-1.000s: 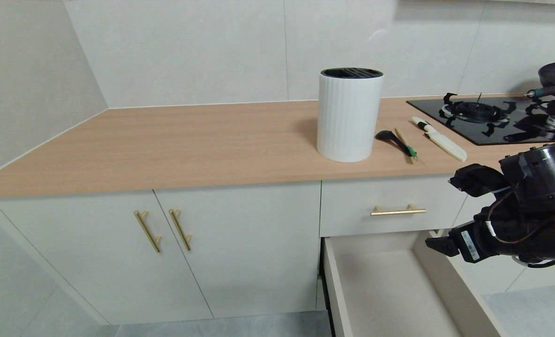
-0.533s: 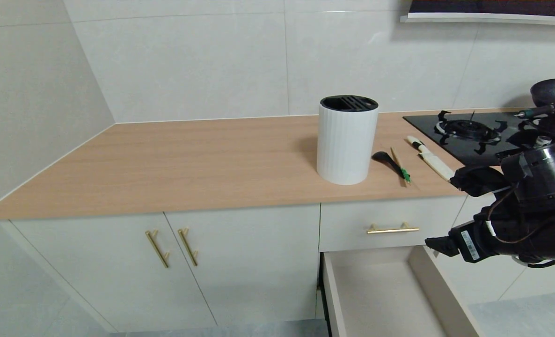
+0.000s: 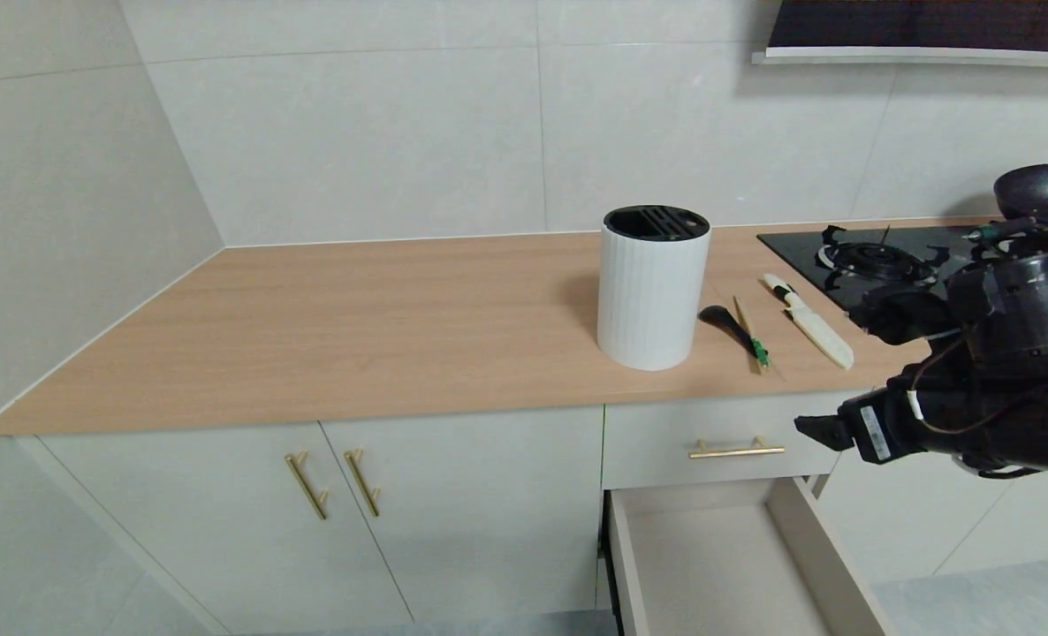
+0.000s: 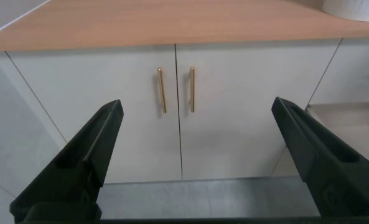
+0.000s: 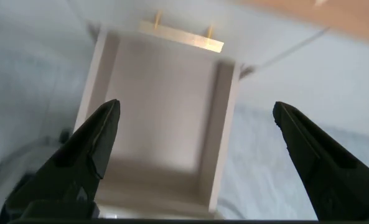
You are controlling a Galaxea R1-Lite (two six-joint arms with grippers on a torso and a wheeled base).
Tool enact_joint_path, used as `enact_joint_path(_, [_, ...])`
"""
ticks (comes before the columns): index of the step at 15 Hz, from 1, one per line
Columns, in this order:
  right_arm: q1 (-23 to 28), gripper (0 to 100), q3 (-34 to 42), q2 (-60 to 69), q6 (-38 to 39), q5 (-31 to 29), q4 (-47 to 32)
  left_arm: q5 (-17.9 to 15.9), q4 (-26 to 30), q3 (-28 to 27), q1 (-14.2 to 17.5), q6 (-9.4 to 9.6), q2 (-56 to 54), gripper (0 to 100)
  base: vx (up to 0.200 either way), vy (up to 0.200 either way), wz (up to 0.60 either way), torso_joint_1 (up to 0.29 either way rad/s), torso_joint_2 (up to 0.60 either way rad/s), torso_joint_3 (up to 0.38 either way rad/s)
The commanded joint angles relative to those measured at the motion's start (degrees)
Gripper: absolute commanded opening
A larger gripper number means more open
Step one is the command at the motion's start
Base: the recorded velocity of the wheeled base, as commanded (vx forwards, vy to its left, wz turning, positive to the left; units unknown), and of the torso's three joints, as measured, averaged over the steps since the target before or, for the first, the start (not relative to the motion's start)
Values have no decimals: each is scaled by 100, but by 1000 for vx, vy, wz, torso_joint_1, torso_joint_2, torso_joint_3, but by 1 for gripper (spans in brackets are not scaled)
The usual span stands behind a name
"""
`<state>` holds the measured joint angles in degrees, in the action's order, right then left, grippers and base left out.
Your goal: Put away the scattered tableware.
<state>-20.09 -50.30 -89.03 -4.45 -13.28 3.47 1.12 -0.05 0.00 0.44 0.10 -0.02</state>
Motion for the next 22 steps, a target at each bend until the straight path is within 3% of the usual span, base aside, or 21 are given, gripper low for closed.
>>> enact_joint_path(1, [225, 100, -771, -589, 137, -35, 92, 2, -4, 0, 0, -1, 2, 100, 0, 0, 0, 0, 0, 0])
enact_joint_path(3, [339, 100, -1782, -1099, 454, -35, -347, 2, -4, 0, 0, -1, 2, 100, 0, 0, 0, 0, 0, 0])
enact_joint_path(6, [374, 100, -3830, -2084, 1922, -35, -1982, 2, -4, 0, 0, -1, 2, 100, 0, 0, 0, 0, 0, 0])
enact_joint_path(7, [374, 100, -3830, -2084, 1922, -35, -1982, 2, -4, 0, 0, -1, 2, 100, 0, 0, 0, 0, 0, 0])
enact_joint_path(8, [365, 100, -4313, -2611, 2528, -123, -2439, 2, -4, 0, 0, -1, 2, 100, 0, 0, 0, 0, 0, 0])
enact_joint_path(22, [515, 100, -4770, -3727, 2800, -545, -1894, 2, -4, 0, 0, -1, 2, 100, 0, 0, 0, 0, 0, 0])
